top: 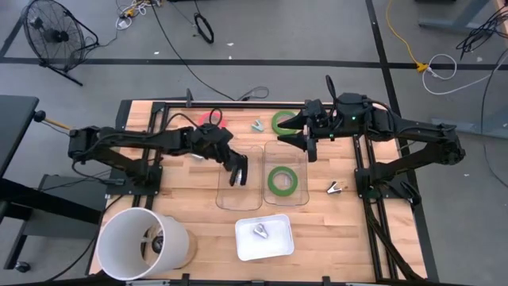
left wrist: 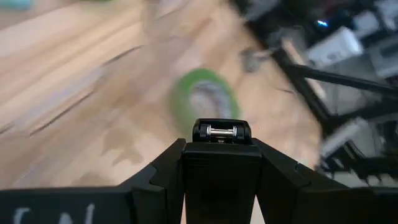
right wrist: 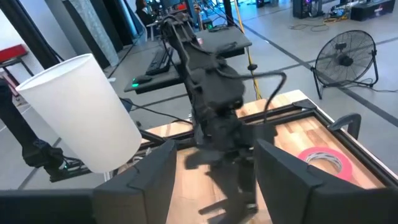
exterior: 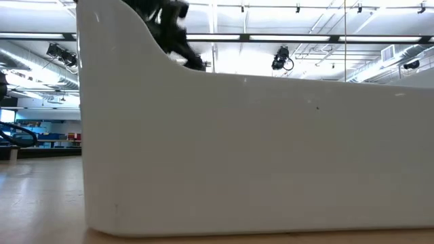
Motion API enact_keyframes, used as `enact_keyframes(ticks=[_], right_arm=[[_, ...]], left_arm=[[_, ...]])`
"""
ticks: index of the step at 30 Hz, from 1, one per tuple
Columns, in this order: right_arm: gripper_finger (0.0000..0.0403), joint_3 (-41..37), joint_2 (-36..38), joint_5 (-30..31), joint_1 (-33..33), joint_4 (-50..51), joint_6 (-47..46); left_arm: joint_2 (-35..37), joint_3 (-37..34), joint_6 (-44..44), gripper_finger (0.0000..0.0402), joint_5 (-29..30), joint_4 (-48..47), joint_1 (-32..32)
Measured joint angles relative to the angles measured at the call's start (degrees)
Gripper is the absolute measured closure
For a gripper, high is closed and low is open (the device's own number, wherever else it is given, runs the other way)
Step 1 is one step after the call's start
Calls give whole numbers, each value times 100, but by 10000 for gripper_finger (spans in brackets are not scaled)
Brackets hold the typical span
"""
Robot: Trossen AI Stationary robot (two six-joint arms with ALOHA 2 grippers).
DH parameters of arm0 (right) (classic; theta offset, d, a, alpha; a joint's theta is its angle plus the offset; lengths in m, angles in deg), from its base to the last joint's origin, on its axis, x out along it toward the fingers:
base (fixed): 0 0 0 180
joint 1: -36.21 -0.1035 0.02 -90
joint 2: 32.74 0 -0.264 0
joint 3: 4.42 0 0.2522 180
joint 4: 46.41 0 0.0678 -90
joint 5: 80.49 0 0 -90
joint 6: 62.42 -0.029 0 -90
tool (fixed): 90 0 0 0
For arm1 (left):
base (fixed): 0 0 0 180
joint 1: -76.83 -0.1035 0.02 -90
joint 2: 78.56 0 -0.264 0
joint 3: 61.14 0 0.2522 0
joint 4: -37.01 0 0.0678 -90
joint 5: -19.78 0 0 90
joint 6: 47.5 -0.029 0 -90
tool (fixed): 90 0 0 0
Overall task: Pick and place Stapler, Stapler remover, tape
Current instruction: Put the black stapler into the left transparent bin
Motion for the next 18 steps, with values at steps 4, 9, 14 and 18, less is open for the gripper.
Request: enact_keyframes(ticks=[4, 9, 14, 18], right_arm=[[193, 0, 0, 0, 0, -4, 18], [193, 0, 0, 0, 0, -5, 103], [193, 0, -4, 155, 0, -10, 111], [193, 0, -4, 154, 2, -8, 127]], left_arm=[[-4, -345, 197, 252, 29, -21, -211], [-38, -686, 474, 252, -45, 167, -335], [-190, -724, 820, 252, 13, 355, -354], [-509, -732, 1211, 252, -21, 342, -300]])
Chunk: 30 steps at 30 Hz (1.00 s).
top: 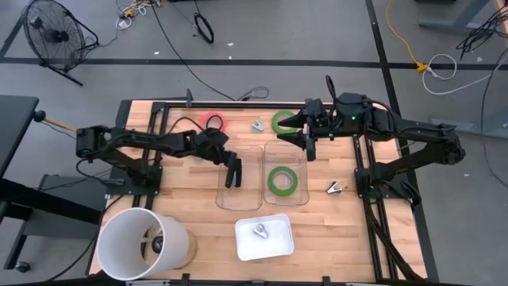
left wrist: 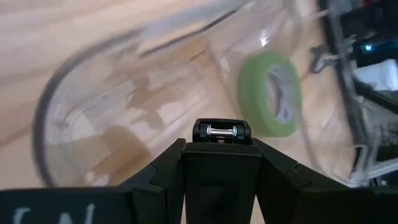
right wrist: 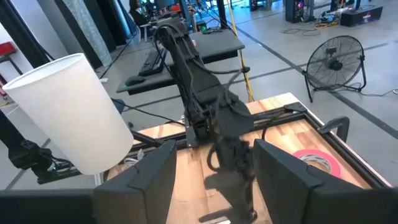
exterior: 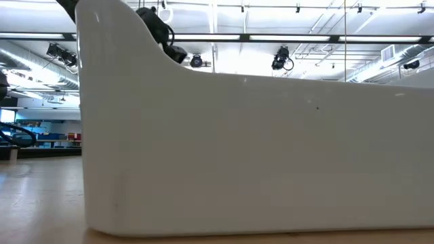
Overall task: Pick and place Stapler, Stapler remover, tape
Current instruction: Put the black stapler into the left transparent bin, then put the pink stapler into the left transparent bin
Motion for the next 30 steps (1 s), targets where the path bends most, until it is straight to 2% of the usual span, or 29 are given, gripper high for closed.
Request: enact_keyframes(ticks=[6, 8, 12, 14, 16, 19, 25, 30], right_arm=[[193, 0, 0, 2, 0, 4, 15], [193, 0, 0, 1, 0, 8, 15], [193, -2, 0, 1, 0, 40, 13], [193, -2, 0, 1, 0, 51, 13], [193, -2, 0, 1, 0, 53, 13], [193, -2, -2, 12, 0, 75, 13], [193, -2, -4, 168, 6, 336, -1], [193, -2, -4, 546, 71, 827, -107]], left_arm=[[-319, 15, 164, 251, -39, 256, 66], [-339, 19, 163, 214, -22, 391, 56], [-337, 37, 168, 108, -17, 686, 5], [-335, 42, 245, 74, -16, 745, -18], [-330, 46, 291, 57, -15, 756, -21], [-328, 45, 294, 51, -9, 787, -21], [-317, 31, 329, 65, 18, 862, -21], [-312, 28, 335, 71, 5, 1004, -27]])
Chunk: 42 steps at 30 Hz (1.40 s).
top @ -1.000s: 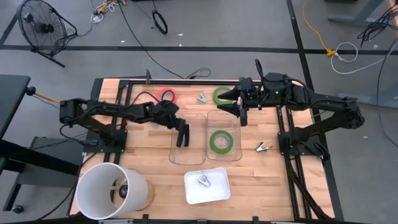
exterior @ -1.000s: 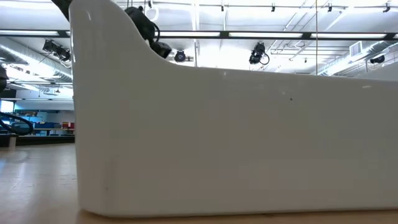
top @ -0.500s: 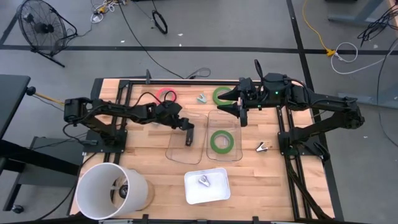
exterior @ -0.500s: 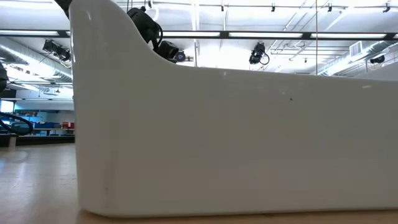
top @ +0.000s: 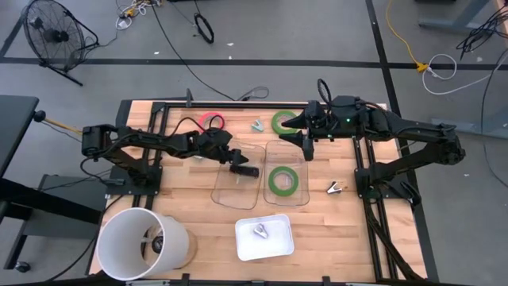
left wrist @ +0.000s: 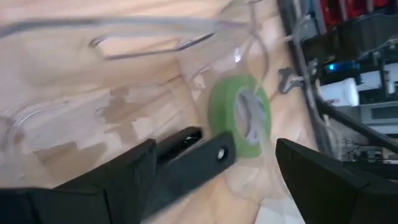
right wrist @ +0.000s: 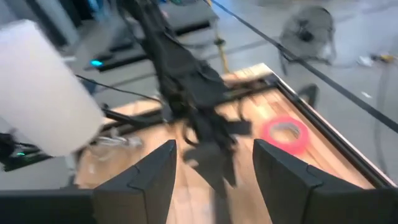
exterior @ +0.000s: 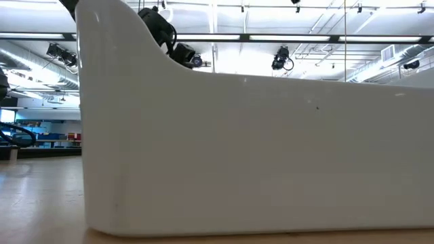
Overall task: Pick and place Stapler, Stapler remover, tape
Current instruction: Put the pink stapler into the left transparent bin
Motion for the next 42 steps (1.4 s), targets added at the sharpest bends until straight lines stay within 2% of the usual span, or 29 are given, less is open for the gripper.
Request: enact_keyframes(ticks=[7, 17, 21, 25, 28, 33, 38, 42], right_arm=[[193, -2, 0, 722, 379, 1263, -692], [193, -37, -38, 866, 1201, 3517, -1646], [193, -211, -55, 823, 1445, 3846, -2158], [193, -592, -55, 620, 1666, 3748, -2067], [193, -943, -56, 508, 1807, 3612, -1468], [193, -1218, -57, 491, 1965, 3573, 660], [193, -1290, -81, 1191, 2110, 3775, 2391], [193, -1290, -366, 1637, 2453, 3927, 3217]], left_arm=[[12, 2, 9, 72, -13, 1111, -105], [12, 2, 76, 72, -151, 1672, -445], [14, 2, 57, 72, -157, 2194, -525], [14, 2, 42, 72, -157, 2462, -640], [14, 2, -4, 72, -172, 2503, -688], [14, 2, -100, 72, -307, 2501, -709], [14, 2, -109, 72, -312, 2498, -707], [14, 2, -109, 72, -310, 2496, -707]])
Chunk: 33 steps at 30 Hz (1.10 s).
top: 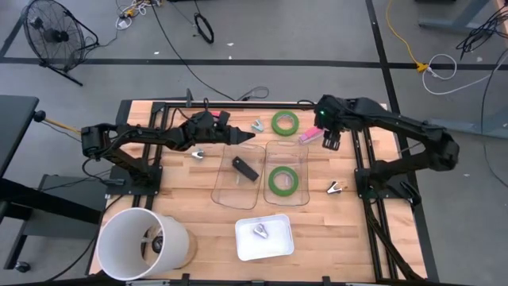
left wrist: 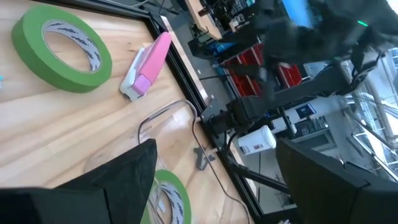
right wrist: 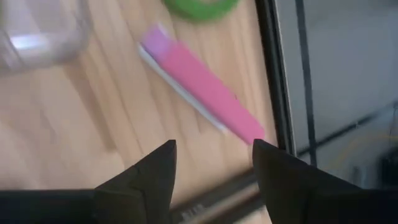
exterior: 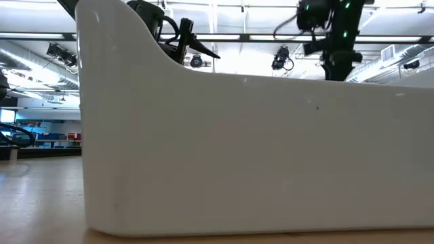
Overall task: Pick and place Stapler, Stapler remover, tape
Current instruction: Put the pink stapler into the left transparent bin
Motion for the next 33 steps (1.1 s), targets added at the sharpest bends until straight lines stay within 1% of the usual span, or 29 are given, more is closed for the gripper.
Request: enact_keyframes(ticks=[5, 11, 14, 17, 22, 26, 30, 33], right_arm=[[193, 0, -725, 131, 515, 282, 646], [193, 0, -1406, 463, 567, 53, 1628], [193, 0, -1536, 514, 538, -283, 1810], [193, 0, -1641, 318, 534, -414, 2021], [193, 0, -1842, 319, 520, -534, 2270], [193, 0, -2063, 293, 471, -646, 2312], [193, 0, -2285, 105, 403, -654, 2328], [193, 0, -2434, 110, 336, -738, 2324]], left_arm=[[2, 0, 1, 72, 49, -2, 2], [4, 0, 2, 72, 61, -4, 2], [4, 0, 2, 72, 63, -8, 7], [4, 0, 2, 72, 63, -9, 7], [4, 0, -75, 72, 63, -10, 7], [4, 0, -236, 71, 63, -9, 7], [4, 0, -241, 71, 54, -10, 7], [4, 0, -319, 71, 48, -10, 8]])
